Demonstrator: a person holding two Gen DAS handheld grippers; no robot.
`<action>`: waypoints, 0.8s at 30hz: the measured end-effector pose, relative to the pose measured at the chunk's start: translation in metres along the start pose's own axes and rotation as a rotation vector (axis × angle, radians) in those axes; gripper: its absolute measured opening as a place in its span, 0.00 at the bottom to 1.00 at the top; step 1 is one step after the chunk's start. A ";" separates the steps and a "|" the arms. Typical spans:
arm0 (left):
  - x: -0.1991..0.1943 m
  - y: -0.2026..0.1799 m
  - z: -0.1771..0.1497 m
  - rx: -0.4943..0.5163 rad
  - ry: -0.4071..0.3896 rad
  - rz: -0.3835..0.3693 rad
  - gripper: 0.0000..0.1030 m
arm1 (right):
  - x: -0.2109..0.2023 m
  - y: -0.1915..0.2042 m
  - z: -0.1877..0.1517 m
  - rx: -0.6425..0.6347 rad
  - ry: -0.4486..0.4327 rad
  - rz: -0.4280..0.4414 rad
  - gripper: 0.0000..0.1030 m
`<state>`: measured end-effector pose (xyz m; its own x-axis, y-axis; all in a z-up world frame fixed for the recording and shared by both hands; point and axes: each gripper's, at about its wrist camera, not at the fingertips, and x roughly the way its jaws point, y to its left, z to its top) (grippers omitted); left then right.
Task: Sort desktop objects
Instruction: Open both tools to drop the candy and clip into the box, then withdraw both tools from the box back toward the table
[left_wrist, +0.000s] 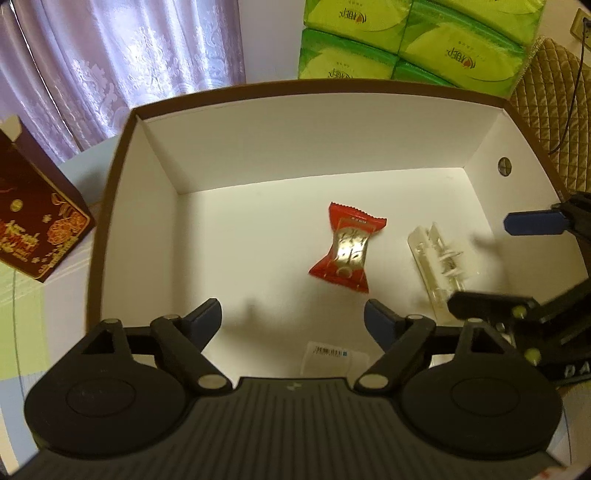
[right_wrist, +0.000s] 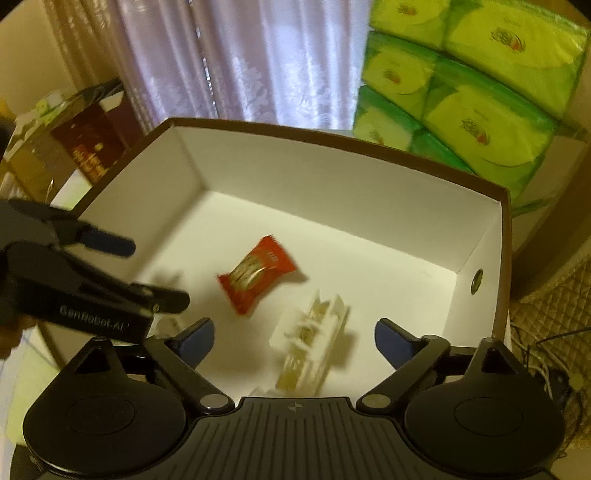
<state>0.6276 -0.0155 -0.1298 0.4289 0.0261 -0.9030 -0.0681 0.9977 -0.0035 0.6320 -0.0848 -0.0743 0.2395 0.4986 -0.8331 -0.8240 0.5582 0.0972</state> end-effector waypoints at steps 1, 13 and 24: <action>-0.003 0.000 -0.001 0.001 -0.005 0.002 0.82 | -0.001 0.003 -0.001 -0.007 -0.001 -0.017 0.96; -0.041 0.000 -0.019 -0.013 -0.050 0.025 0.87 | -0.029 0.014 -0.007 0.039 -0.005 -0.056 0.98; -0.083 0.002 -0.042 -0.063 -0.099 0.030 0.87 | -0.067 0.025 -0.021 0.078 -0.057 -0.077 0.98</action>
<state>0.5536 -0.0187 -0.0727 0.5126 0.0653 -0.8561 -0.1371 0.9905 -0.0065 0.5848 -0.1176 -0.0276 0.3309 0.4882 -0.8076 -0.7600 0.6451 0.0786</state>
